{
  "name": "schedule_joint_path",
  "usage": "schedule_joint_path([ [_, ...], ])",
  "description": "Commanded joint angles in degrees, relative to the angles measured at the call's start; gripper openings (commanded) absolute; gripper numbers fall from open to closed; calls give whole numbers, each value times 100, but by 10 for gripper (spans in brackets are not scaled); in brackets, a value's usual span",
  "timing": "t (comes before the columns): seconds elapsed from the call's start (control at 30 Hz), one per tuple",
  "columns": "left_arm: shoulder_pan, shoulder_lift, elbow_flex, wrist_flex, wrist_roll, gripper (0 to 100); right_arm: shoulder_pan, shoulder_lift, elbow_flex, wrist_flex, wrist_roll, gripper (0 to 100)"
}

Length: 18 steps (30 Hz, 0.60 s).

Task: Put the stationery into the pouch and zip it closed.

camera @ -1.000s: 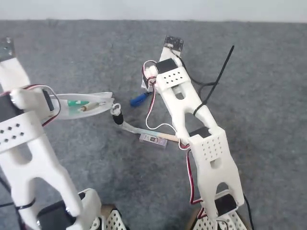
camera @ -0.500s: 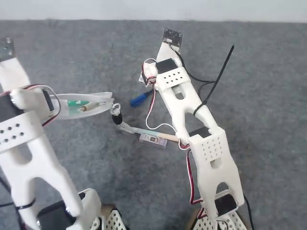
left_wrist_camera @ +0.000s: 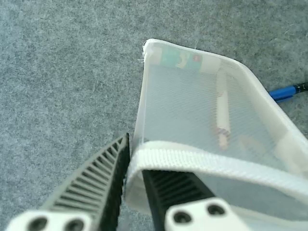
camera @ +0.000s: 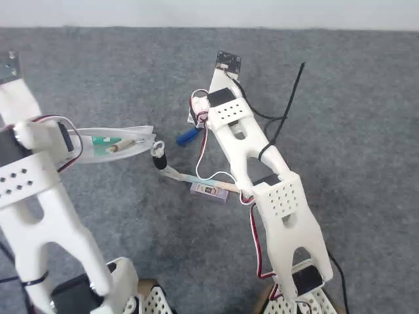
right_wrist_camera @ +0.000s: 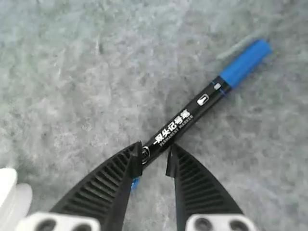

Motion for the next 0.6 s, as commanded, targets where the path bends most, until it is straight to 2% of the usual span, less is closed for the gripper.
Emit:
schedule_joint_path([
  [0.0,-62,-88,-180,-26,-44,9,-57,-13,-149,251,70,87],
  [0.27,-62,-88,-171,-26,-44,9,-66,-57,-158,1130,44,91],
  [0.57,-62,-88,-171,-26,-44,9,-154,-1033,-149,1692,70,86],
])
